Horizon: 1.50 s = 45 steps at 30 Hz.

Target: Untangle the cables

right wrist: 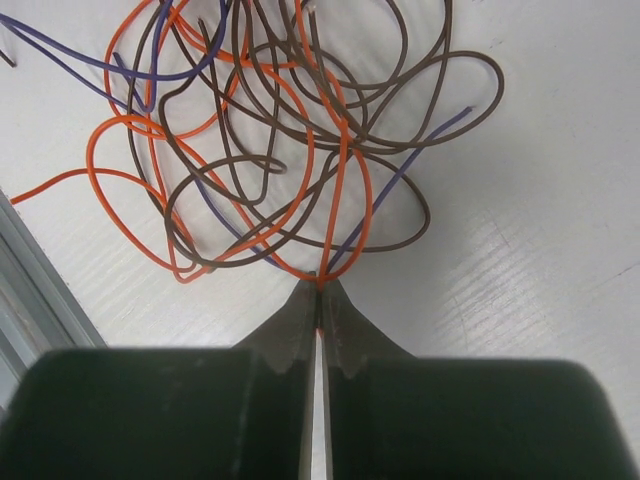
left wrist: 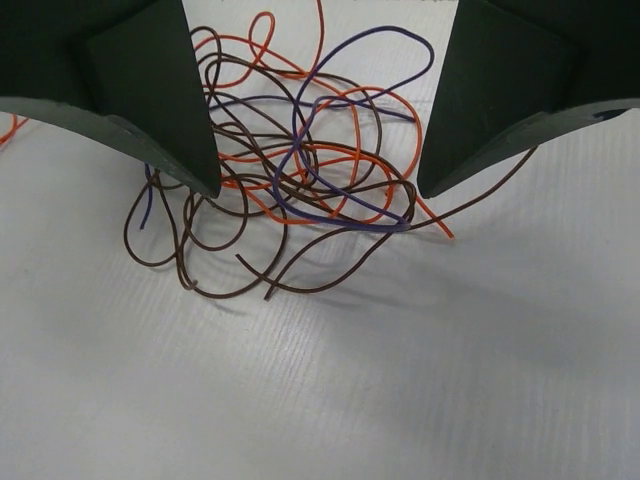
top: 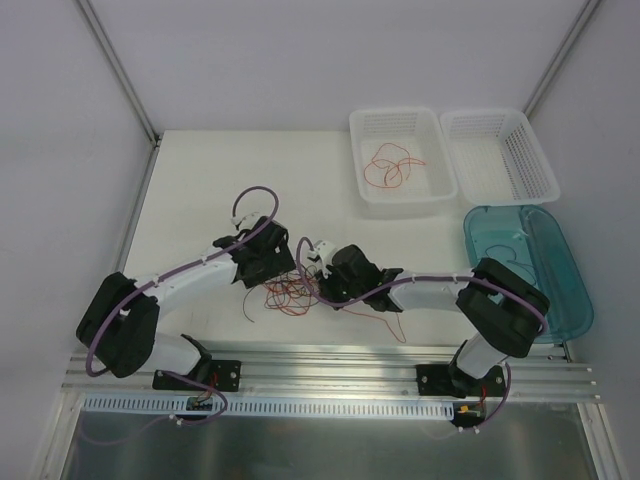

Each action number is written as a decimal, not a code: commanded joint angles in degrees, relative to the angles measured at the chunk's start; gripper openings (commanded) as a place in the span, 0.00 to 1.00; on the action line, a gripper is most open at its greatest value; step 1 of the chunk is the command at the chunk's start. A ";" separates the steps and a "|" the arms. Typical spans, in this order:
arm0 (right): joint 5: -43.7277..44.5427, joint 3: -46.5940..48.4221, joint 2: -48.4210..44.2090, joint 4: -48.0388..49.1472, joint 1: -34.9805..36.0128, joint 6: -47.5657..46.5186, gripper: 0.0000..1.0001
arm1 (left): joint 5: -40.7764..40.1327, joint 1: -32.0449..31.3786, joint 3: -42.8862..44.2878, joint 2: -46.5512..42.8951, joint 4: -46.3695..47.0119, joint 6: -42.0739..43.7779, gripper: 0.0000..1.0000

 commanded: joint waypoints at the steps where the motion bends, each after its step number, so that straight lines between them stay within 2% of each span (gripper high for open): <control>1: 1.16 -1.35 -3.05 3.82 -0.39 1.23 0.01 | -4.60 -0.95 1.55 3.07 0.09 -3.19 0.79; 5: 1.60 -2.49 -3.85 4.70 -0.83 1.94 0.01 | -5.57 -1.04 1.37 4.57 0.09 -3.81 0.56; 6: 1.86 -2.67 -4.11 4.87 -1.01 2.02 0.01 | -5.57 -1.04 1.37 4.49 0.09 -3.72 0.41; 9: 2.56 -3.20 -4.81 4.70 -1.36 2.46 0.01 | -6.10 -1.04 1.72 3.00 0.00 -2.50 0.17; 10: 2.74 -3.46 -4.90 4.70 -1.54 2.64 0.01 | -6.36 -1.04 1.81 2.21 -0.09 -1.88 0.05; 12: 4.14 -3.55 -5.34 4.26 -1.80 3.52 0.01 | -7.24 -0.95 2.16 0.45 -0.52 0.05 0.00; 17: 7.30 -5.13 -7.18 1.89 -5.13 8.41 0.01 | -11.72 -0.34 4.00 -7.10 -5.78 5.05 0.00; 24: 10.99 -8.29 -14.02 -3.81 -13.92 14.50 0.01 | -14.36 7.65 5.41 -19.84 -11.24 12.97 0.00; 28: 13.63 -8.12 -17.90 -9.09 -15.51 15.73 0.01 | -15.32 14.06 8.22 -24.33 -13.44 18.94 0.00; 35: 18.38 -5.93 -19.06 -17.52 -16.48 16.44 0.01 | -22.00 16.45 14.90 -28.03 -16.61 27.64 0.00; 39: 19.09 -4.78 -16.34 -19.99 -17.62 18.19 0.01 | -23.42 18.21 16.13 -31.45 -17.49 28.36 0.00; 40: 18.91 -4.52 -15.98 -20.26 -17.62 18.28 0.03 | -22.46 18.21 16.57 -31.89 -17.40 28.36 0.00; 43: 16.55 -3.64 -16.50 -20.87 -17.27 17.32 0.24 | -18.08 18.21 17.71 -32.51 -17.66 29.58 0.00; 44: 16.28 -2.25 -17.03 -22.09 -16.84 16.62 0.34 | -16.66 18.21 17.98 -32.43 -17.84 30.46 0.00; 45: 16.88 -1.28 -18.51 -23.24 -14.92 14.96 0.39 | -14.99 18.21 18.16 -32.17 -17.93 30.81 0.00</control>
